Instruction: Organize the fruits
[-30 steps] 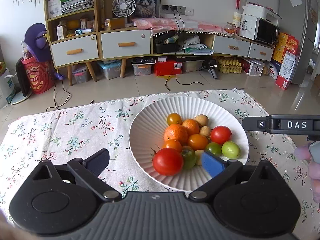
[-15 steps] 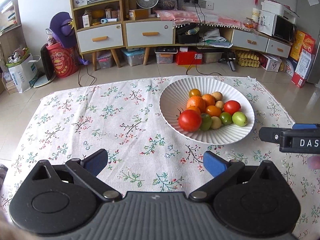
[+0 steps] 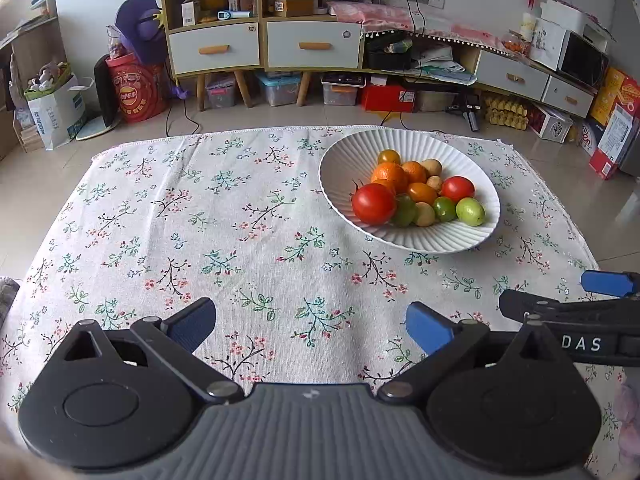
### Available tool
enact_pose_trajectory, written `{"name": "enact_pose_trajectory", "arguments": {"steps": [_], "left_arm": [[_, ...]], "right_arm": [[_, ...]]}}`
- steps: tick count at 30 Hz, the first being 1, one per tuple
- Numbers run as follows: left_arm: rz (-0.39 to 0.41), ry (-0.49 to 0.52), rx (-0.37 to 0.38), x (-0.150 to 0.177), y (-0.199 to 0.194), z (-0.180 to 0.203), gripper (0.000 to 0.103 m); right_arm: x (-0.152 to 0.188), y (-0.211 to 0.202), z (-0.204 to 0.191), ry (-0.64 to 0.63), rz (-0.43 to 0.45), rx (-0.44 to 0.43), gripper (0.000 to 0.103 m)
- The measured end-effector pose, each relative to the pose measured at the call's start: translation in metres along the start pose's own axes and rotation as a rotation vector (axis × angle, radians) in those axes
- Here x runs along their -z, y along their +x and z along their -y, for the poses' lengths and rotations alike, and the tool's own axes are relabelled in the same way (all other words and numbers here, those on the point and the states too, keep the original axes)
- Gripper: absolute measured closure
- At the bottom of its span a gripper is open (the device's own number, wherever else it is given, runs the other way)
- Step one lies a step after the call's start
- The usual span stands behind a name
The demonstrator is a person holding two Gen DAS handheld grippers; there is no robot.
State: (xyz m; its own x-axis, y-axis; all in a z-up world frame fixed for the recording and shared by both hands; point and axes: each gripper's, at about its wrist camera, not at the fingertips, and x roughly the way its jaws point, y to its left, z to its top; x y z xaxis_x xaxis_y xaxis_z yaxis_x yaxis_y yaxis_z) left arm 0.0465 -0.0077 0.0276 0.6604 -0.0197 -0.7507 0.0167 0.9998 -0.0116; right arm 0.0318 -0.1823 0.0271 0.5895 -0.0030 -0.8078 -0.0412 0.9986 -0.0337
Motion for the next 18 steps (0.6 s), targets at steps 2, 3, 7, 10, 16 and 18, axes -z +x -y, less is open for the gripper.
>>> {"name": "enact_pose_trajectory", "arguments": {"steps": [2,3,7,10,16,18], "left_arm": [[0.004,0.0,-0.003,0.0005,-0.0011,0.0016,0.002],[0.004,0.002,-0.005,0.0008,-0.0014,0.0022,0.002],[0.002,0.017,-0.009,0.0024,-0.0019,0.0056,0.002],[-0.002,0.024,-0.007,0.0043,-0.002,0.007,0.002],[-0.007,0.028,-0.011,0.0052,-0.0011,0.0067,0.002],[-0.008,0.027,-0.012,0.0053,-0.0011,0.0061,0.002]], "right_arm": [[0.0015,-0.0025,0.0,-0.007,0.002,-0.003,0.001],[0.0016,-0.0034,0.0,-0.008,0.005,-0.003,0.001],[0.0022,-0.0064,0.0,-0.006,0.009,-0.007,0.001],[0.0021,-0.0063,0.0005,-0.005,0.007,-0.005,0.001],[0.0023,-0.0065,0.0006,-0.006,0.01,-0.003,0.001],[0.0022,-0.006,0.0005,-0.006,0.008,0.0,0.001]]}}
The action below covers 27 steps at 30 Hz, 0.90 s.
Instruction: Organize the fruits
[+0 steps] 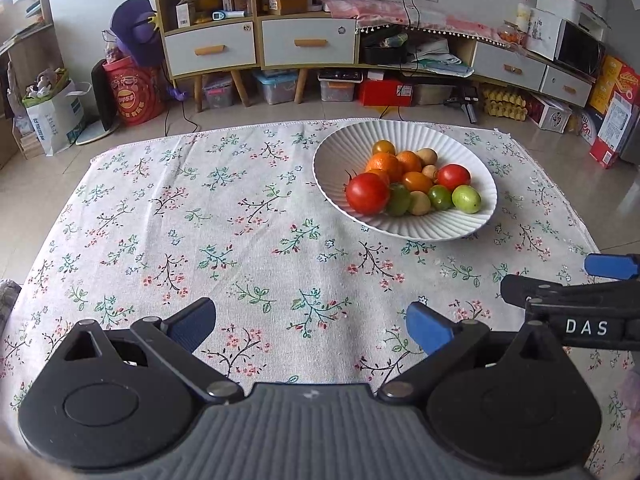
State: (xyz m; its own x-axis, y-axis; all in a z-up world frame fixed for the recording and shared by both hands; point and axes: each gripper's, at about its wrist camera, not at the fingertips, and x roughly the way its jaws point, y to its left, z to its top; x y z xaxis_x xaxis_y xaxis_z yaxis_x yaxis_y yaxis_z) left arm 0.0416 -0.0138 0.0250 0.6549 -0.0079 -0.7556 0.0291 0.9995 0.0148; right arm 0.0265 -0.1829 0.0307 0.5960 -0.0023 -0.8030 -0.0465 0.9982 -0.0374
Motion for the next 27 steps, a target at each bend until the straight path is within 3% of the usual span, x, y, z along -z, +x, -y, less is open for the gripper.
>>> {"name": "enact_pose_trajectory", "arguments": {"steps": [27], "left_arm": [[-0.015,-0.008,0.006,0.0028,-0.0002,-0.0034,0.002]], "right_arm": [[-0.0006,-0.0005,-0.0025,-0.023,0.0,0.009,0.001]]}}
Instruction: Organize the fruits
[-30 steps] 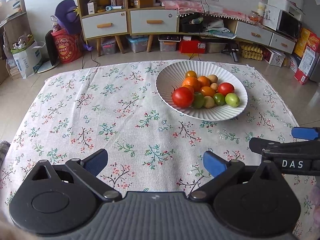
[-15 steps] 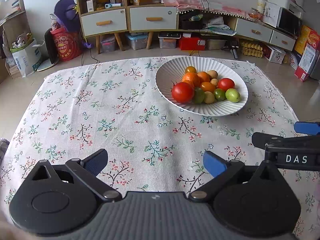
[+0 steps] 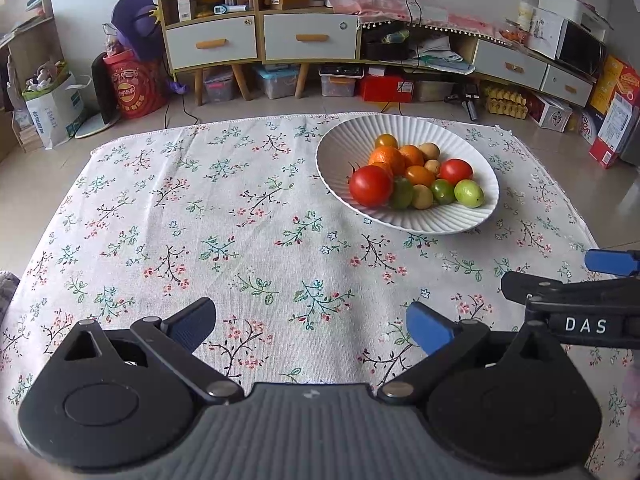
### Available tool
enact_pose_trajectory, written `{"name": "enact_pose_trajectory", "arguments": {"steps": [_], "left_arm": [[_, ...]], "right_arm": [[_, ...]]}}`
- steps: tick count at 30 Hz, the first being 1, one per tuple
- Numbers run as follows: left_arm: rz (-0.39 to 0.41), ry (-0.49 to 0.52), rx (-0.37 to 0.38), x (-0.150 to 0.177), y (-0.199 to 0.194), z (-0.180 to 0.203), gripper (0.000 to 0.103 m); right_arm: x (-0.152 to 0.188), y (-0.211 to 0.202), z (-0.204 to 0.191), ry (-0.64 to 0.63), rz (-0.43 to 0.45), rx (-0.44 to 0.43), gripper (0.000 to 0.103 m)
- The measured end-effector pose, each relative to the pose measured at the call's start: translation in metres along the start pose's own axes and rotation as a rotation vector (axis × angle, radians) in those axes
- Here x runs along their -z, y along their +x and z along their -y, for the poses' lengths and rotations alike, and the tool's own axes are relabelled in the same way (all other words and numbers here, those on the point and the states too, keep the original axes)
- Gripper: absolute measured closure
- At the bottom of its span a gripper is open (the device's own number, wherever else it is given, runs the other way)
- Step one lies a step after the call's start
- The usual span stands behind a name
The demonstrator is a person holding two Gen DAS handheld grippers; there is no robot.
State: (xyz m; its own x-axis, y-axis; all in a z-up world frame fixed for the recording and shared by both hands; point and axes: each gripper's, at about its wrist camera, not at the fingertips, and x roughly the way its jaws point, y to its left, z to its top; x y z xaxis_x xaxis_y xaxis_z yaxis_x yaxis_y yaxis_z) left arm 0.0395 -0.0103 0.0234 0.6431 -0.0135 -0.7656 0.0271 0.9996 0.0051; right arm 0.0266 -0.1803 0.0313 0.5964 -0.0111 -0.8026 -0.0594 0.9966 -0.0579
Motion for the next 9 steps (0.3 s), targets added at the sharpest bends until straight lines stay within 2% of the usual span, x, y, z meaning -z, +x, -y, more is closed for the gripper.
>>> {"name": "enact_pose_trajectory", "arguments": {"steps": [9], "left_arm": [[-0.006,0.007,0.0,0.0007,0.0014,0.0001,0.002]], "right_arm": [[-0.0003,-0.0003,0.0006,-0.001,0.001,0.0,0.001]]}}
